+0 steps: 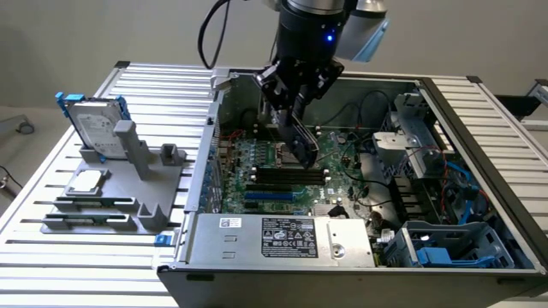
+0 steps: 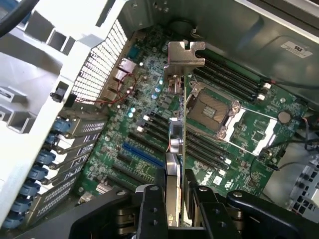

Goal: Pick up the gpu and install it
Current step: 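Insert the gpu into the slot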

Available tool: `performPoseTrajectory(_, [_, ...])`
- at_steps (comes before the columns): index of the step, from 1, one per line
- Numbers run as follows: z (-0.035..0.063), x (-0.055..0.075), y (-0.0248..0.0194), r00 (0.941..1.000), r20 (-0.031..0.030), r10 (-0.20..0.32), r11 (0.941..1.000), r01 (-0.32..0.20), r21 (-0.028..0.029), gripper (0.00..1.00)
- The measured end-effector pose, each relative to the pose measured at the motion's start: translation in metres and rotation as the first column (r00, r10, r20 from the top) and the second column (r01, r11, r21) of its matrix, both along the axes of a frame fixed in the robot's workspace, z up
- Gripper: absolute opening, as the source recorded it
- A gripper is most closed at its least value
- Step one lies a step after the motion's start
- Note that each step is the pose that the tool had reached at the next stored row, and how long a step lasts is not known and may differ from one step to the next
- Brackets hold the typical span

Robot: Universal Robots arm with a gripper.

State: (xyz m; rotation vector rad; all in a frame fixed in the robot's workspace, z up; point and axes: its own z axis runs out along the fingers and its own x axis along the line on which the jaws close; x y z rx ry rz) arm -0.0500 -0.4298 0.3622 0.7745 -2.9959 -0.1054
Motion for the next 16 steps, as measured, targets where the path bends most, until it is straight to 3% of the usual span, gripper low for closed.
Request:
performPoseTrajectory(4, [-0.0002,0.0002,0.0000,0.9976,0.0001,0.069,0.9976,-0.069,0.0000,0.26])
performPoseTrajectory(8, [-0.0006,0.0007,0.0000,0.9907,0.0001,0.136,0.9907,-0.136,0.0001,0.26])
performPoseTrajectory(12, [-0.0012,0.0013,0.0000,0.9797,0.0001,0.201,0.9797,-0.201,0.0001,0.26])
performPoseTrajectory(16, [-0.0018,0.0019,0.0000,0.9636,0.0000,0.267,0.9636,-0.267,0.0000,0.26])
